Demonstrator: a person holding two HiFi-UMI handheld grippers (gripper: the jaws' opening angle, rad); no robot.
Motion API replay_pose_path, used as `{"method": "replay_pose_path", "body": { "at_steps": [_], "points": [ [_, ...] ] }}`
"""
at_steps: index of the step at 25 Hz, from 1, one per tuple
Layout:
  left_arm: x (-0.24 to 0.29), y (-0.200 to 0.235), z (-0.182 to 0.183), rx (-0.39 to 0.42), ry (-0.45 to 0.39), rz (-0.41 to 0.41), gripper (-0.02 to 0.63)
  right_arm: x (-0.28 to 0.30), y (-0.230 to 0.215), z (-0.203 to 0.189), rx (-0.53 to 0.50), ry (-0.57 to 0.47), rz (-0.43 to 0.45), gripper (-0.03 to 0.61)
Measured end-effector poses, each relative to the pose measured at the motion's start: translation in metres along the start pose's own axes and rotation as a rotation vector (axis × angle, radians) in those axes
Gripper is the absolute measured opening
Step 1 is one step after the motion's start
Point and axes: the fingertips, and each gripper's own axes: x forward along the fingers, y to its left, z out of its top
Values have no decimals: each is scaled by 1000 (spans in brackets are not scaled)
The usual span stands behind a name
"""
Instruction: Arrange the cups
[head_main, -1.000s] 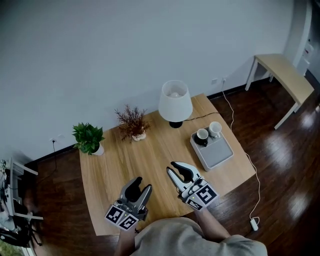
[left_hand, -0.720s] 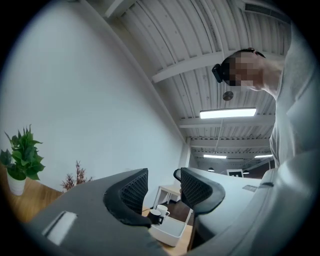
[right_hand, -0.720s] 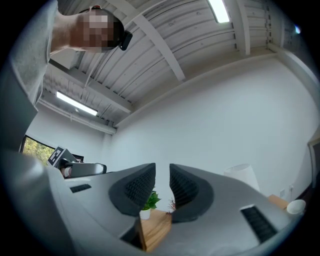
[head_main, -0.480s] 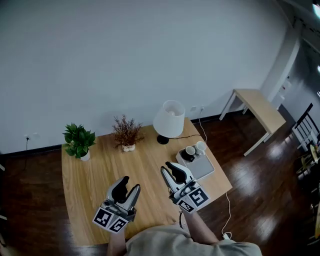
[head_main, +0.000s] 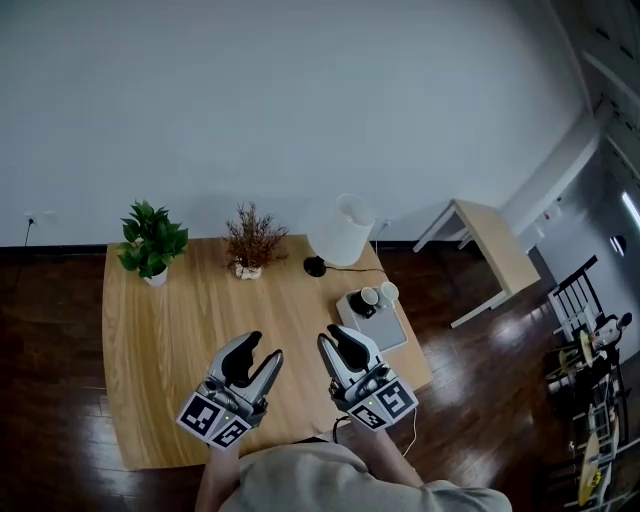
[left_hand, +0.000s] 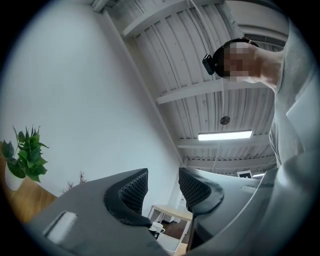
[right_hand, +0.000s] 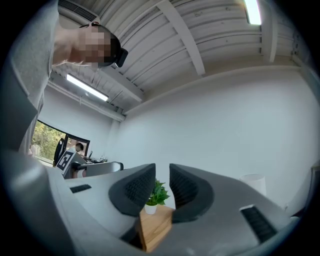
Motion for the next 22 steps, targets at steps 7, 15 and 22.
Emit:
{"method": "replay_pose_path", "body": {
  "at_steps": [7,15,22],
  "points": [
    [10,-4,-21,37,70,26,190,-5,-21,-11,58,-49,15,81],
    [30,-11,-45,34,157,55,190,-20,-51,-28,137,-62,11,80],
    [39,-9,-59,17,199,54,190,-26,-62,-38,164,-53,-2,80]
  ]
}}
